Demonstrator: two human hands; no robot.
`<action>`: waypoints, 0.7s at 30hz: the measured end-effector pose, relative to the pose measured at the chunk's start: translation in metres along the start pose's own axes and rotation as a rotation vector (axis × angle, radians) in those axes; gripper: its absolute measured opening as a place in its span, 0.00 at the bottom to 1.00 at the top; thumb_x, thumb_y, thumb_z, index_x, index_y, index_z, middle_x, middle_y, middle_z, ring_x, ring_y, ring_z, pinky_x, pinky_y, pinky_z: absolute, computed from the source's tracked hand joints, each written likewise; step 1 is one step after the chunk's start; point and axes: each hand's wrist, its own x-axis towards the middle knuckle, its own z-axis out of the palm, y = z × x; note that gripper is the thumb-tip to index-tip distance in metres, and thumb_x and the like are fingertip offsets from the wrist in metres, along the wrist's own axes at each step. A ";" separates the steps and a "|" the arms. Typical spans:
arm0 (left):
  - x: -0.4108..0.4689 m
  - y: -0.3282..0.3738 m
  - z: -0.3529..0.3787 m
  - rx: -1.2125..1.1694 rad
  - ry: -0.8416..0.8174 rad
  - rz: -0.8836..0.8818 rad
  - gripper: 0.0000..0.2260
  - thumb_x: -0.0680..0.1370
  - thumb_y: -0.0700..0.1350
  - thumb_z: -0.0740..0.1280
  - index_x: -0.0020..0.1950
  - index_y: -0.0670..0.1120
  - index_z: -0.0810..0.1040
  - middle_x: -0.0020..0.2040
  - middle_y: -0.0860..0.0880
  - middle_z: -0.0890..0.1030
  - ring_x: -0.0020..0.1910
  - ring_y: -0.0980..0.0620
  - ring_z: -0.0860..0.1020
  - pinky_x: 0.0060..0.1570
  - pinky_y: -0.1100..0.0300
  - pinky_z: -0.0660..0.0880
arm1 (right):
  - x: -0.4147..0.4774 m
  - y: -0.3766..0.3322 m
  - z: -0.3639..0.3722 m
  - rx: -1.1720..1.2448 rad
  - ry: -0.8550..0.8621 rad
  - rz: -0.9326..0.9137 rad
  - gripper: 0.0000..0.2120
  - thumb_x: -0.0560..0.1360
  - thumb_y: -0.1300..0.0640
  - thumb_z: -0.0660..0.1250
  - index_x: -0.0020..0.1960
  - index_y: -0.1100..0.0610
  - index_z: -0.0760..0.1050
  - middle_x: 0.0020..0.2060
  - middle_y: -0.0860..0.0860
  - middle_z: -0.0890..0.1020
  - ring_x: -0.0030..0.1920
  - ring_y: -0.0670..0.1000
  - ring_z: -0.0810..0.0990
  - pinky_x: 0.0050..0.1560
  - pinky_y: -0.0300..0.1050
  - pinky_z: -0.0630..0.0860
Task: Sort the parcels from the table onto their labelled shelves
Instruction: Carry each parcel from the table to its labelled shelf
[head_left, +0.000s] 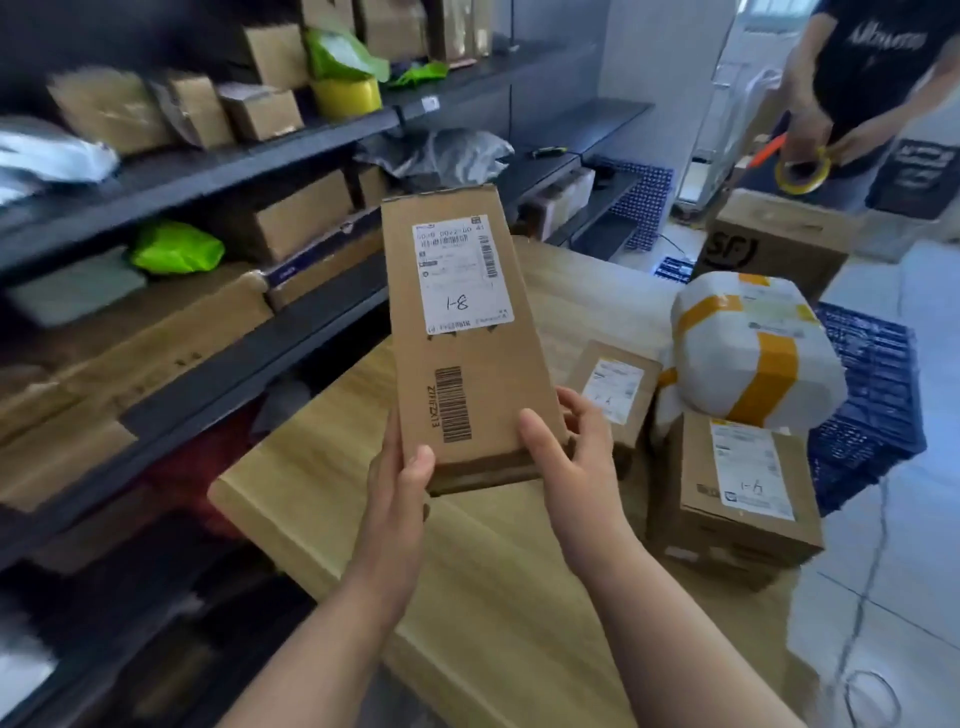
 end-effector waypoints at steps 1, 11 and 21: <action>-0.011 0.000 -0.011 0.017 0.043 0.021 0.25 0.73 0.67 0.52 0.70 0.71 0.59 0.70 0.61 0.67 0.71 0.57 0.63 0.68 0.44 0.65 | -0.008 -0.002 0.008 0.020 -0.063 -0.009 0.22 0.71 0.43 0.69 0.62 0.43 0.67 0.60 0.45 0.69 0.56 0.39 0.73 0.50 0.30 0.71; -0.122 -0.010 -0.127 -0.044 0.513 0.004 0.24 0.72 0.67 0.55 0.69 0.71 0.62 0.69 0.60 0.69 0.72 0.52 0.63 0.68 0.40 0.62 | -0.103 -0.010 0.119 0.114 -0.593 0.018 0.29 0.63 0.34 0.66 0.62 0.36 0.66 0.64 0.45 0.71 0.59 0.41 0.75 0.51 0.38 0.76; -0.292 -0.010 -0.276 -0.062 0.999 0.053 0.22 0.71 0.68 0.54 0.65 0.71 0.66 0.64 0.63 0.73 0.70 0.53 0.65 0.67 0.43 0.66 | -0.274 -0.043 0.270 0.166 -1.091 0.001 0.25 0.70 0.38 0.68 0.64 0.39 0.65 0.61 0.44 0.75 0.56 0.38 0.77 0.47 0.32 0.76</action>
